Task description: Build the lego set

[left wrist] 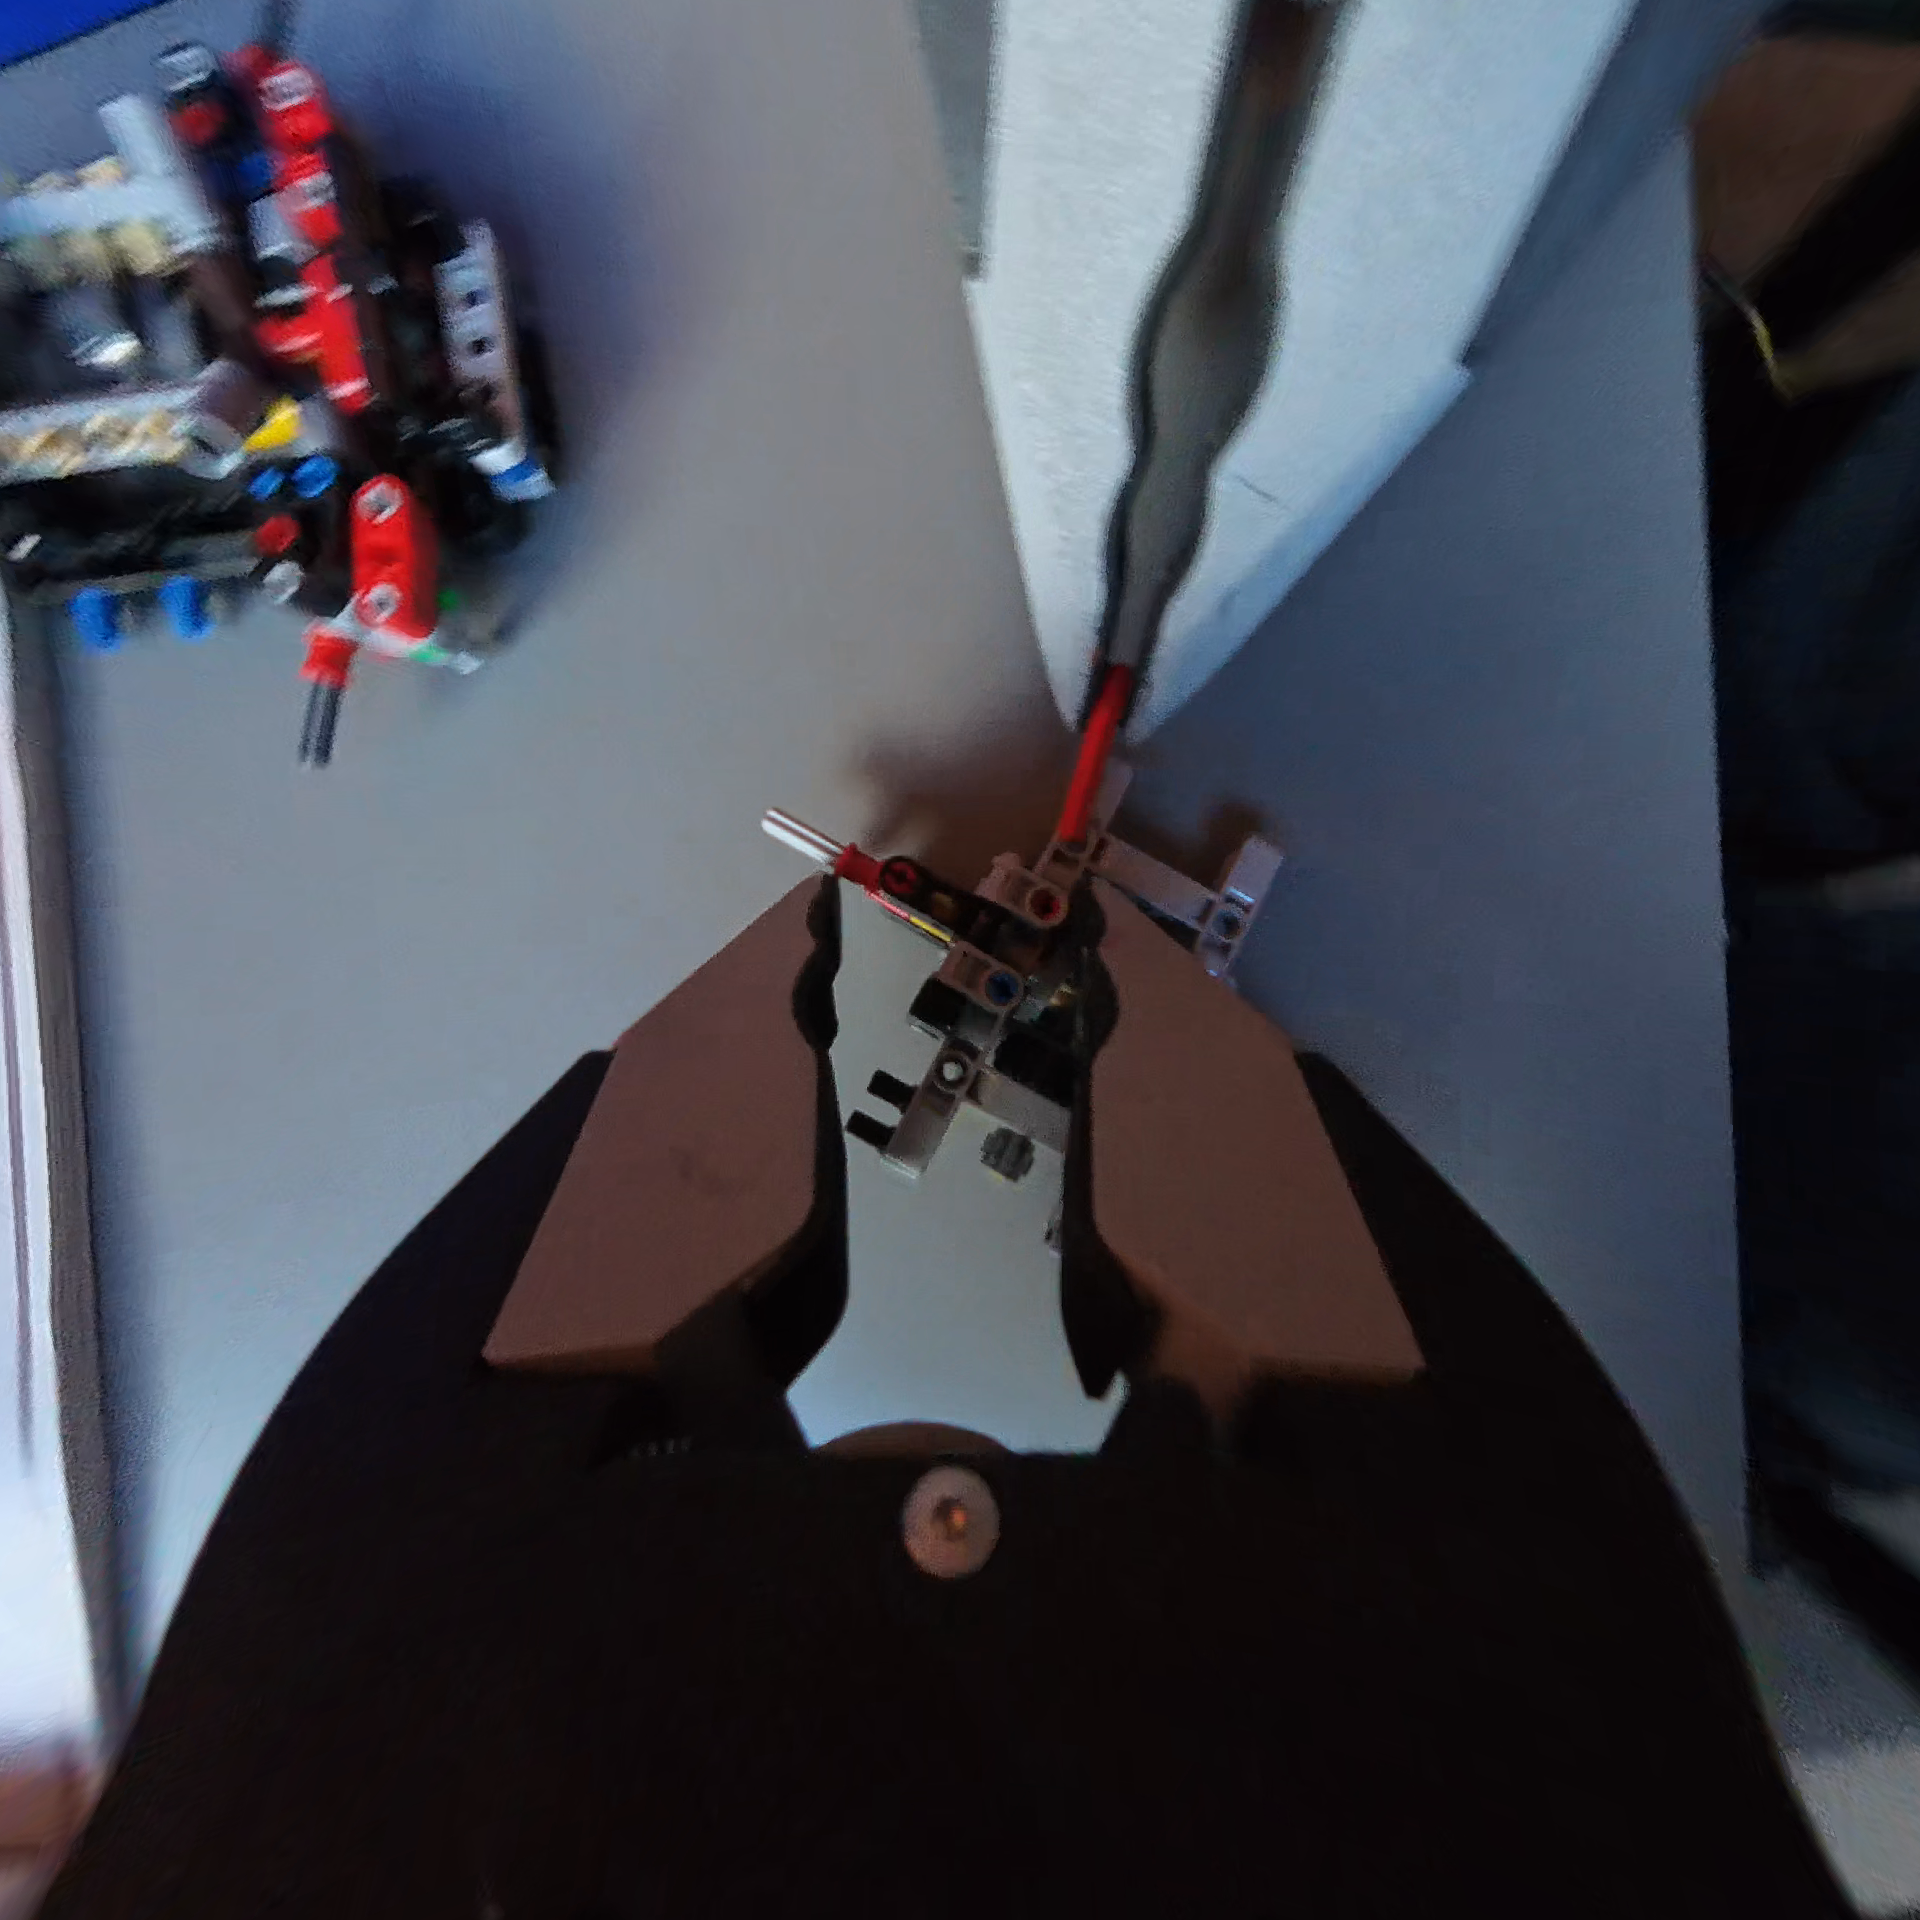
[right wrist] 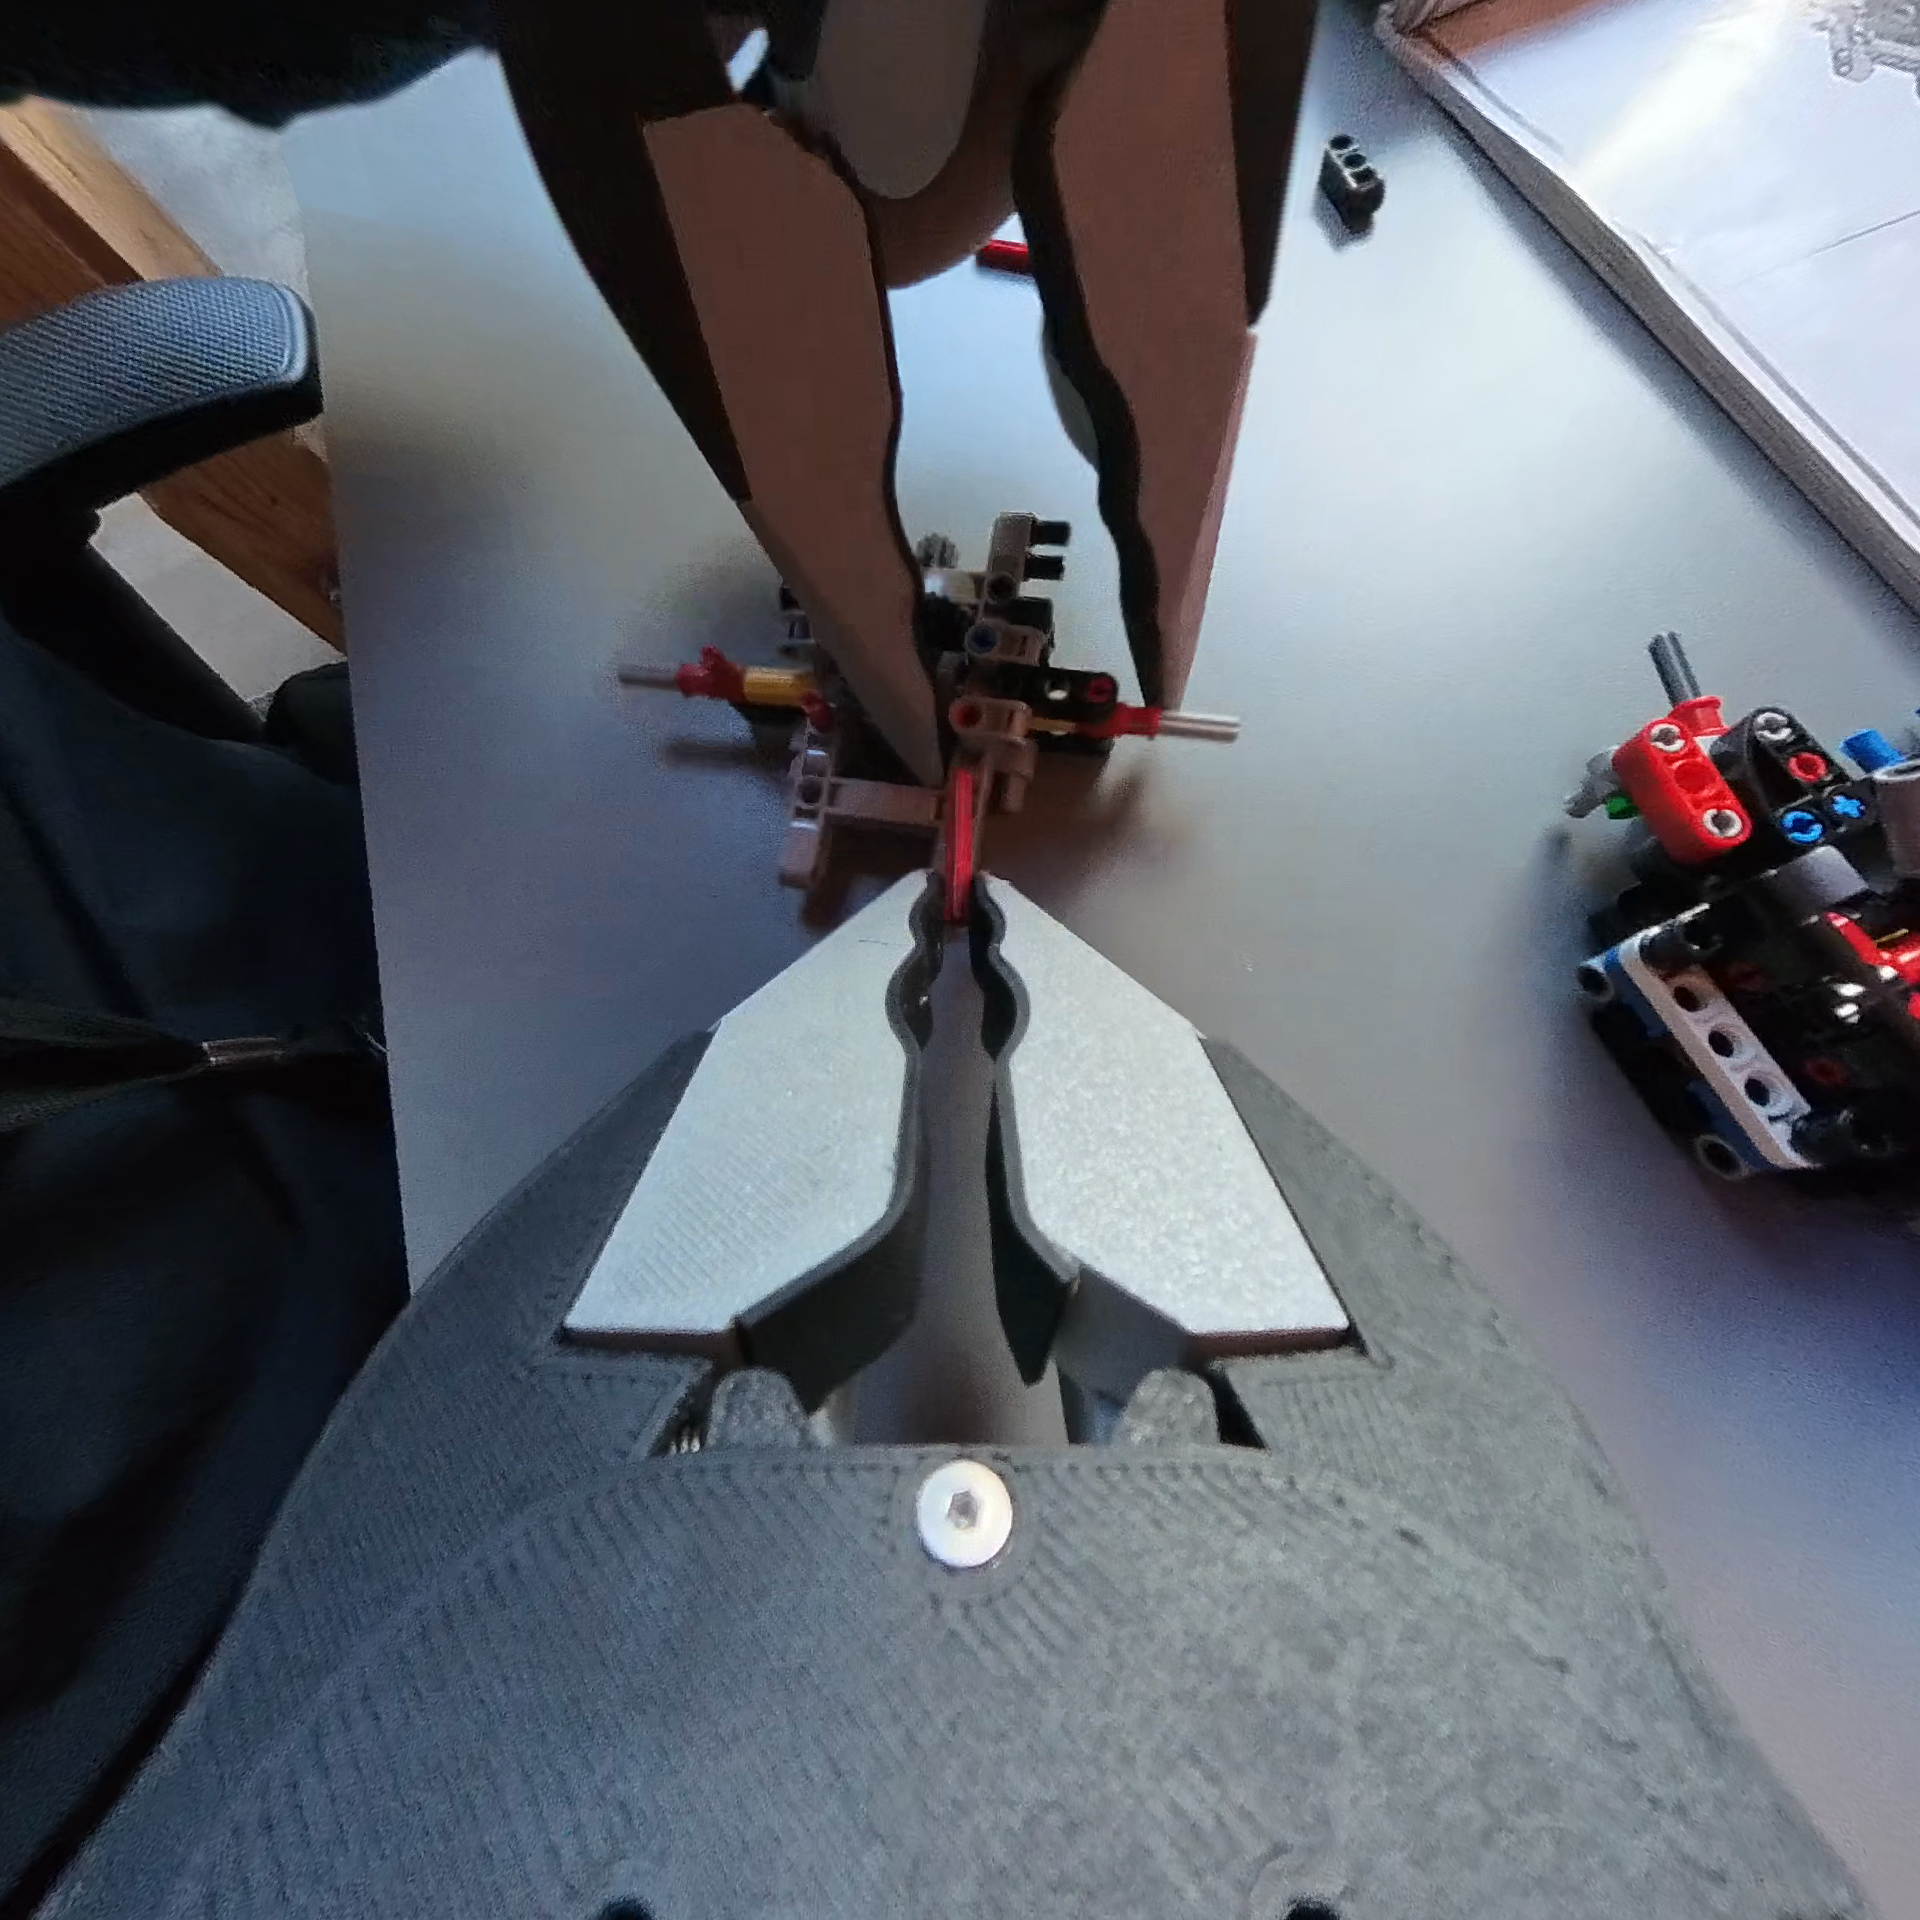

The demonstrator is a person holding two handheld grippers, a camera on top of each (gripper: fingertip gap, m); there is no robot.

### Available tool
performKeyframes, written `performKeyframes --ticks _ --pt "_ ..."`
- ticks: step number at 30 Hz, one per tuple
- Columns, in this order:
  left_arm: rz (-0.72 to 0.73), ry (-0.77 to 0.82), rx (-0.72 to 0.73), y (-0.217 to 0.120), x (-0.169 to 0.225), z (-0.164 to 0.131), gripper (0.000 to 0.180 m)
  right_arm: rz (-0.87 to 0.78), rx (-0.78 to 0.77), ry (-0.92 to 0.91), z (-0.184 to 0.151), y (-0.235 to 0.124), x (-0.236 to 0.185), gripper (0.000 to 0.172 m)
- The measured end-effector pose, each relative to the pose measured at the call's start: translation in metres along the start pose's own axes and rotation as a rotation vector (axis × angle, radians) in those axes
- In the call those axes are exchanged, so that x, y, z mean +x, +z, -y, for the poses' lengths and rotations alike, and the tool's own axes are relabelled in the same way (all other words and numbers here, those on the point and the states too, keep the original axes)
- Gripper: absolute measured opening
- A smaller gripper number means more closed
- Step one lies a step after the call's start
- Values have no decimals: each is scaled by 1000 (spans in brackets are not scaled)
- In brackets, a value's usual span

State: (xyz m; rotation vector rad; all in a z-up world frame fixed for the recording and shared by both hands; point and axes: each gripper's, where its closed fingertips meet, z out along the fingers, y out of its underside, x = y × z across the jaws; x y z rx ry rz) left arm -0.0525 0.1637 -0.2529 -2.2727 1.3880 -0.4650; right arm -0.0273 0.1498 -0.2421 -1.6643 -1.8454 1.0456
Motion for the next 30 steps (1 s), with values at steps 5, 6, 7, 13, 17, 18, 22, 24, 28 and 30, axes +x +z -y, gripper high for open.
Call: performKeyframes --ticks 5,6,7,13,17,18,22,24,28,30 --pt "183 -171 105 -5 -3 -2 37 -27 -21 -25 0 5 6 2" --pt "197 -175 118 -6 -3 -2 37 -24 -18 -23 1 5 6 2" --pt "203 -188 133 -7 -3 -3 37 -27 -15 -23 2 6 7 2" --pt "156 -256 147 -10 1 -8 51 -46 -26 -49 6 11 10 2" --pt "124 -248 143 -27 1 -15 47 -49 -35 -57 4 13 12 2" --pt "100 -238 133 -30 2 -18 47 -50 -31 -55 4 13 13 2" --pt "8 -120 114 -34 6 -22 42 -20 -8 -35 7 9 10 2" --pt "-4 -52 89 -29 5 -23 41 11 -10 -23 7 10 5 2" --pt "-57 19 92 -20 12 -16 31 -21 -42 -39 4 10 3 2" --pt "-71 27 105 -19 12 -14 29 -26 -48 -40 4 8 4 2"
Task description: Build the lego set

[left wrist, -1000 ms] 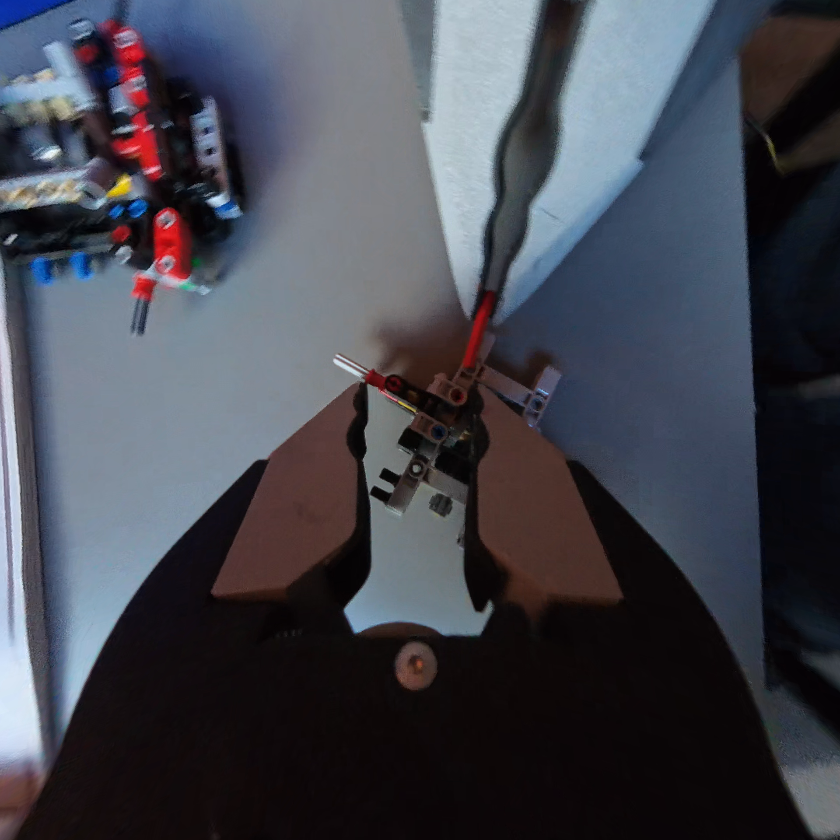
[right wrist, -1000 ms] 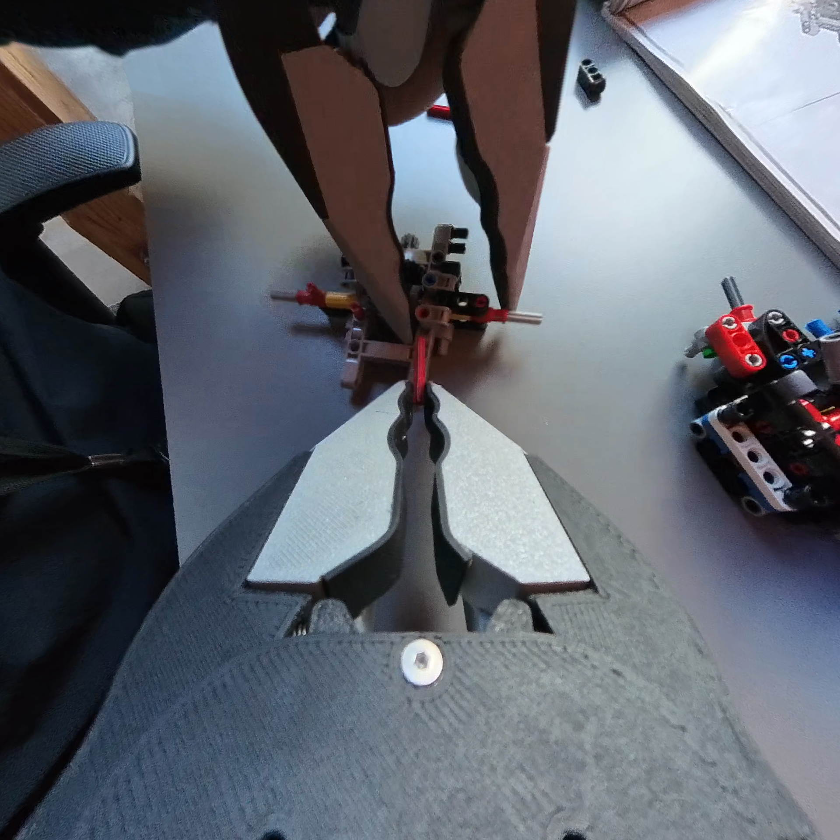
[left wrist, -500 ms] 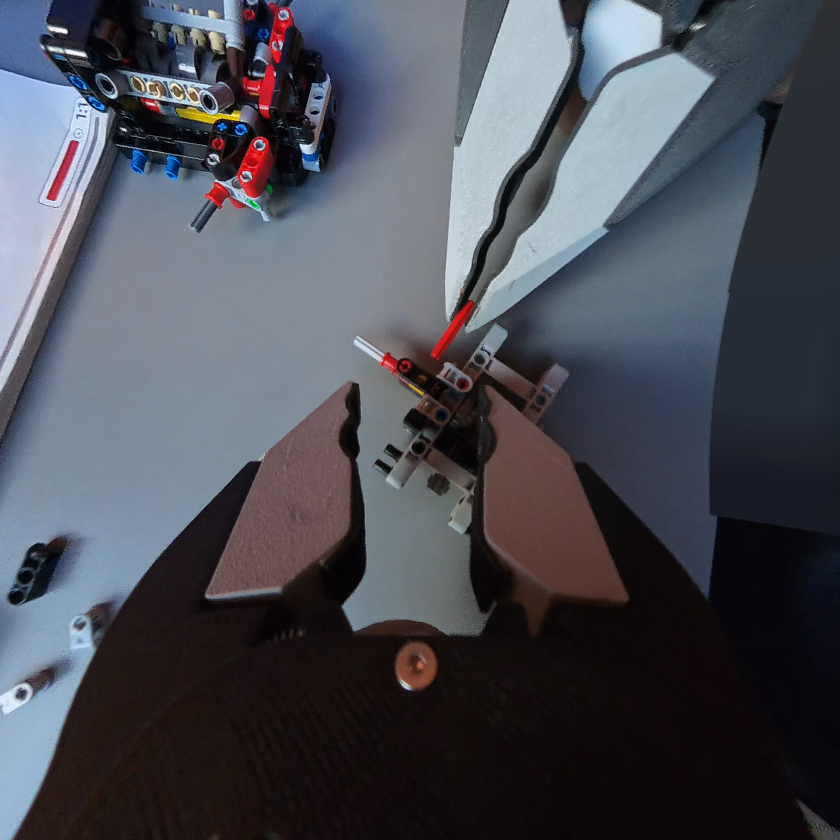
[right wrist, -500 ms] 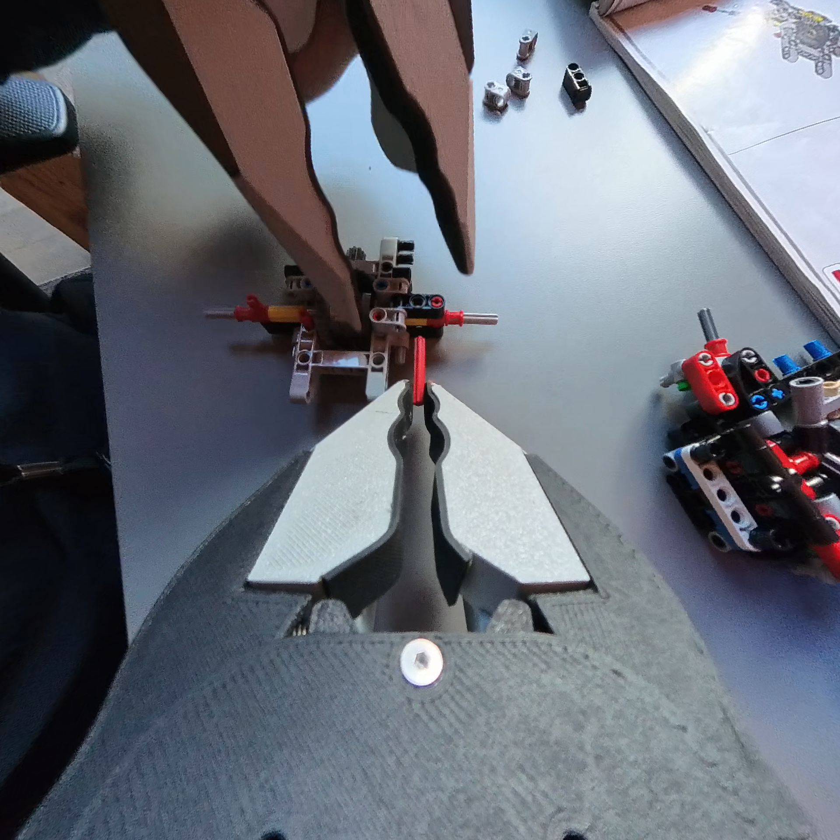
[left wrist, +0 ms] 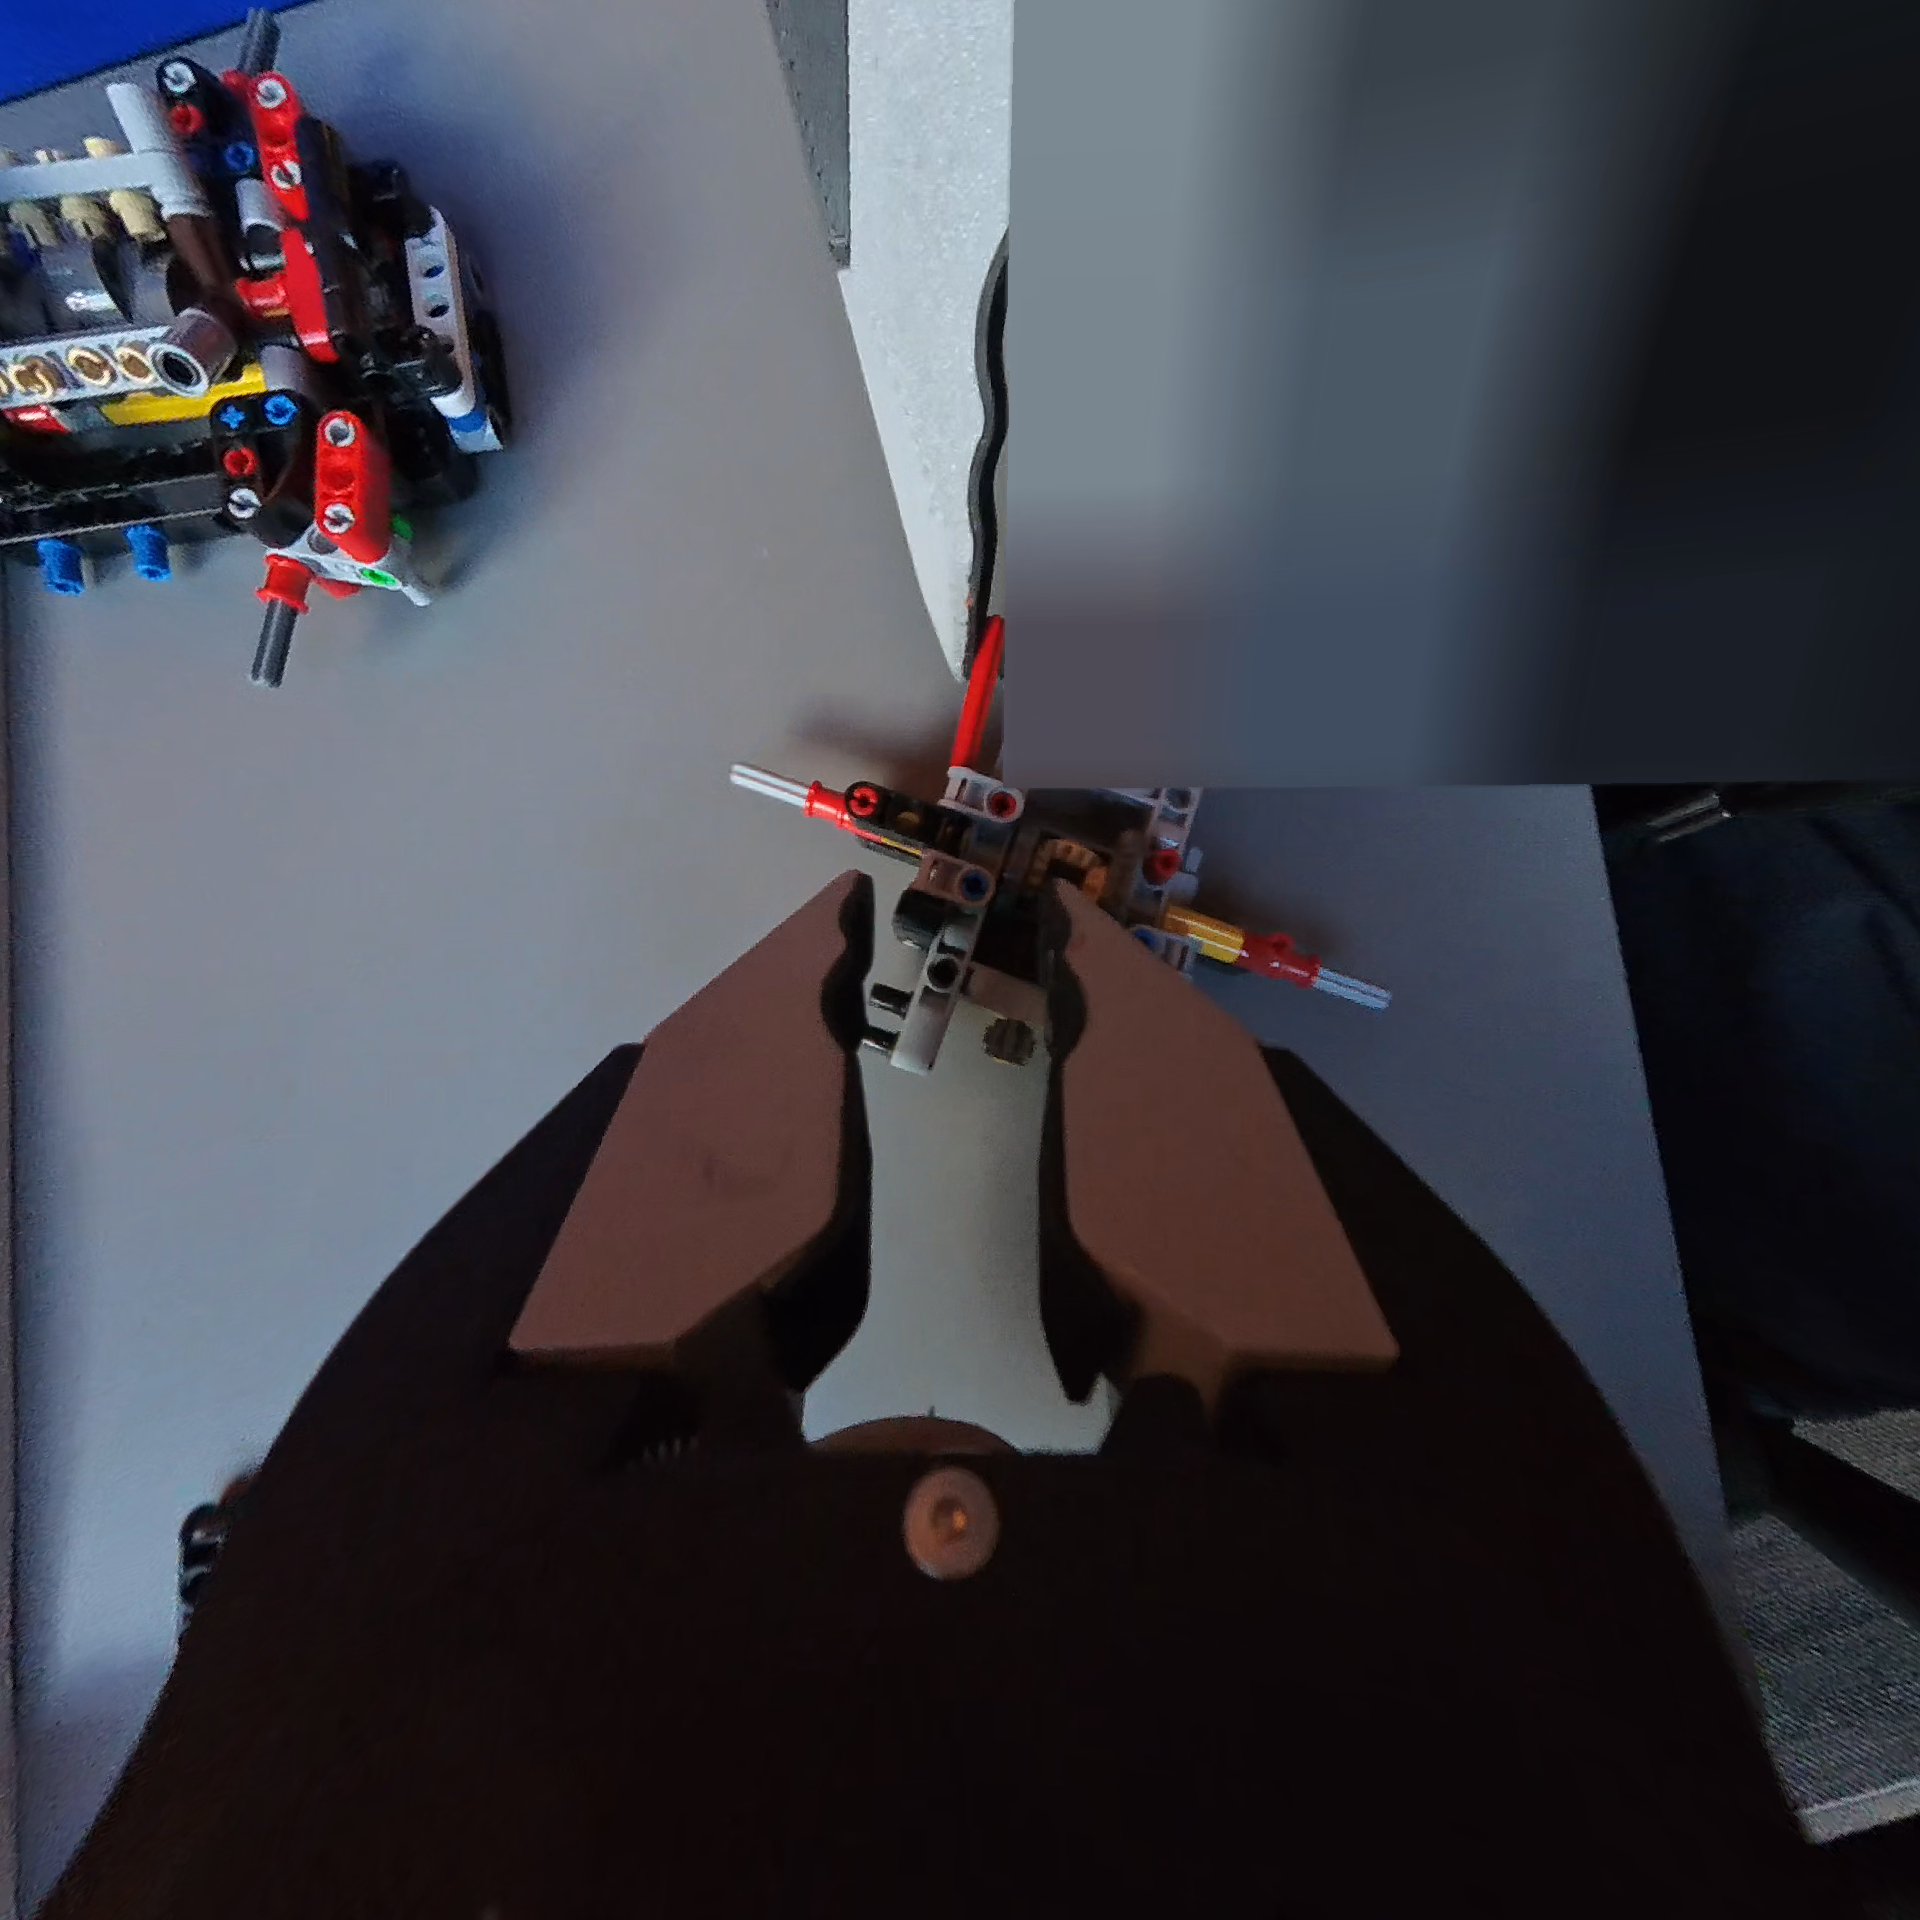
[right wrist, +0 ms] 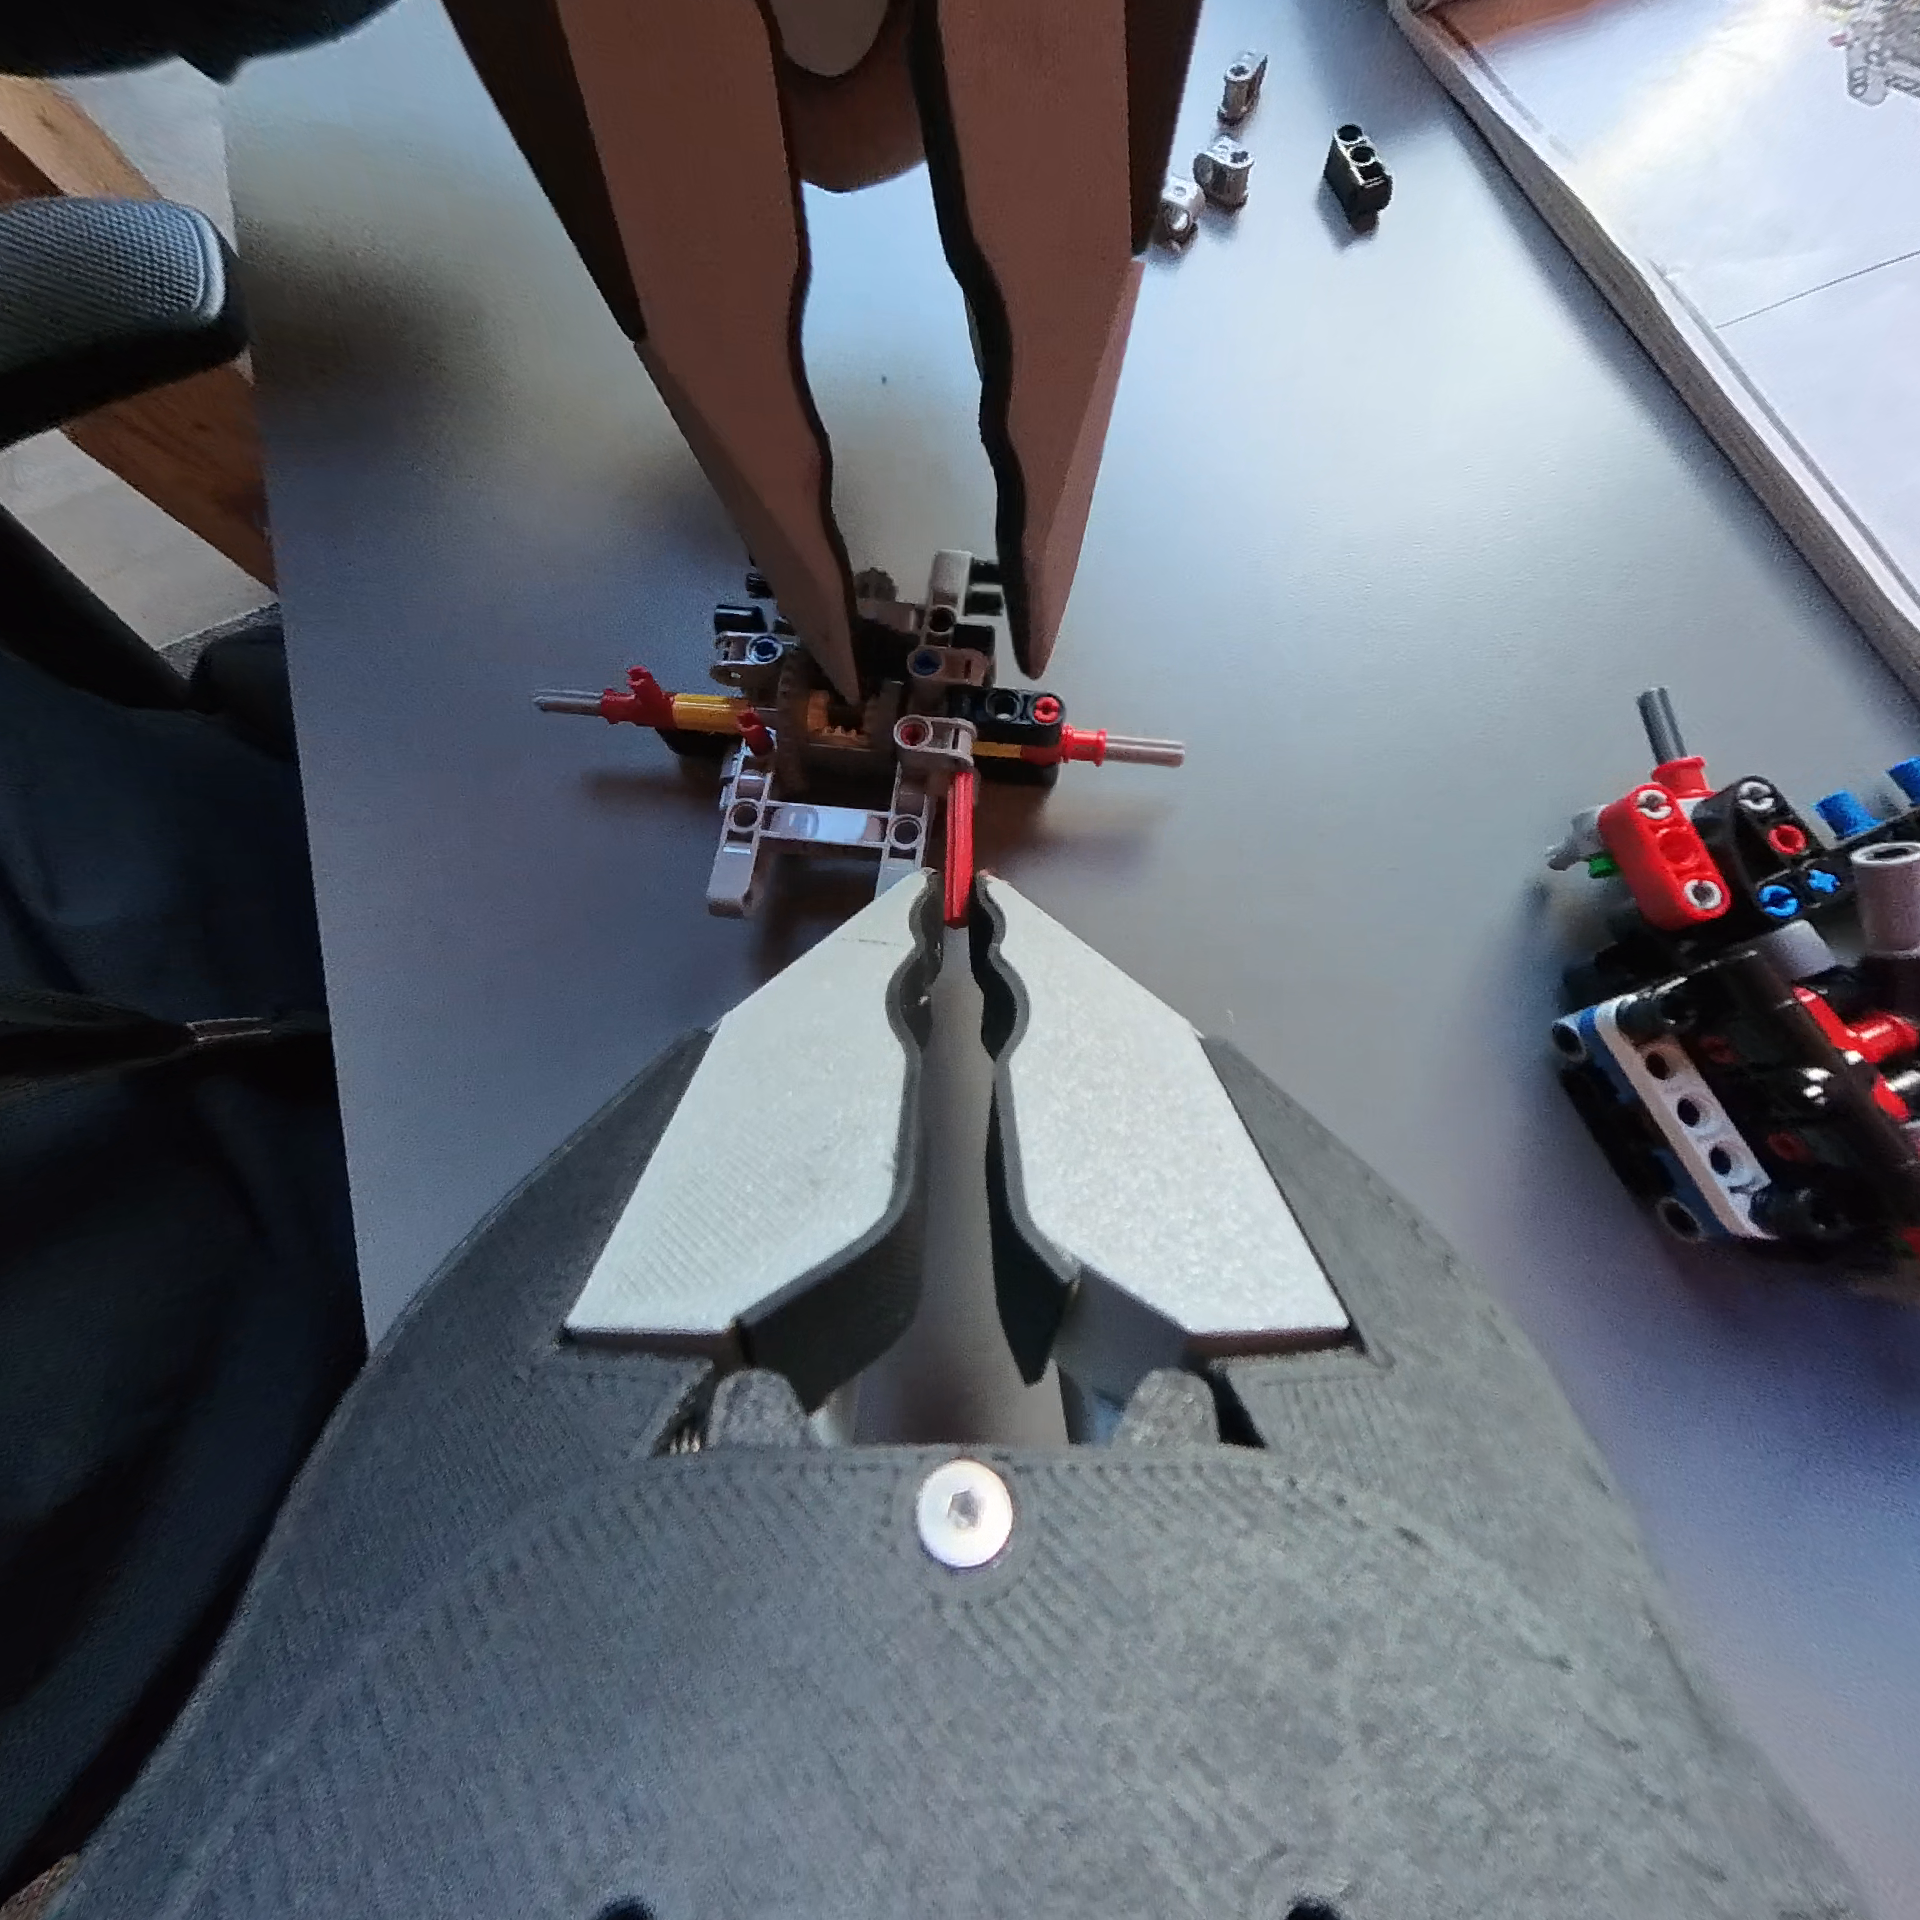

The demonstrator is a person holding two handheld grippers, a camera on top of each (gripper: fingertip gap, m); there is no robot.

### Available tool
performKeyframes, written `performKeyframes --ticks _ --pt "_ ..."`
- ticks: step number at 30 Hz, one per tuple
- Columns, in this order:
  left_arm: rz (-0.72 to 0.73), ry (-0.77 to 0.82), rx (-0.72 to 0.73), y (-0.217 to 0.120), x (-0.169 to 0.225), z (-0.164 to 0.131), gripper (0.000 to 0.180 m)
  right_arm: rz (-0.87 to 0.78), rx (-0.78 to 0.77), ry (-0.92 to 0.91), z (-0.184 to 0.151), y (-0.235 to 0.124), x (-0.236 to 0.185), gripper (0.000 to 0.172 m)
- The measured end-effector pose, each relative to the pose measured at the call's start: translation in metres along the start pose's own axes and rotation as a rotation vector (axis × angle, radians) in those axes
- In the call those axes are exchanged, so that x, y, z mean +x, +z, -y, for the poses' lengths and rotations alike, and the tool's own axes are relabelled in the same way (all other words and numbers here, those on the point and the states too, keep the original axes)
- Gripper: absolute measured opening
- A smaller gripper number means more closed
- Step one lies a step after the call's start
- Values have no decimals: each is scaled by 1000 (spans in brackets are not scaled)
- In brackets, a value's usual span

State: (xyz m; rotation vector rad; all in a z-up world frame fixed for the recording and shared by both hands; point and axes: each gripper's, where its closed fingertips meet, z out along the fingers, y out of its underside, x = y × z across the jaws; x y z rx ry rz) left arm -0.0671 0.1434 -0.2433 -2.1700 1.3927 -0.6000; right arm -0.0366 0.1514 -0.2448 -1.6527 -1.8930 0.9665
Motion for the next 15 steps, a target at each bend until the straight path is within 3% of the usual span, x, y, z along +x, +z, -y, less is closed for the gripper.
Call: performKeyframes --ticks 11,15 --pt "-51 -41 22 0 -2 7 17 22 -16 39 2 -10 1 1" --pt "-10 -65 19 3 -1 7 14 -2 -46 27 -2 -7 2 2"
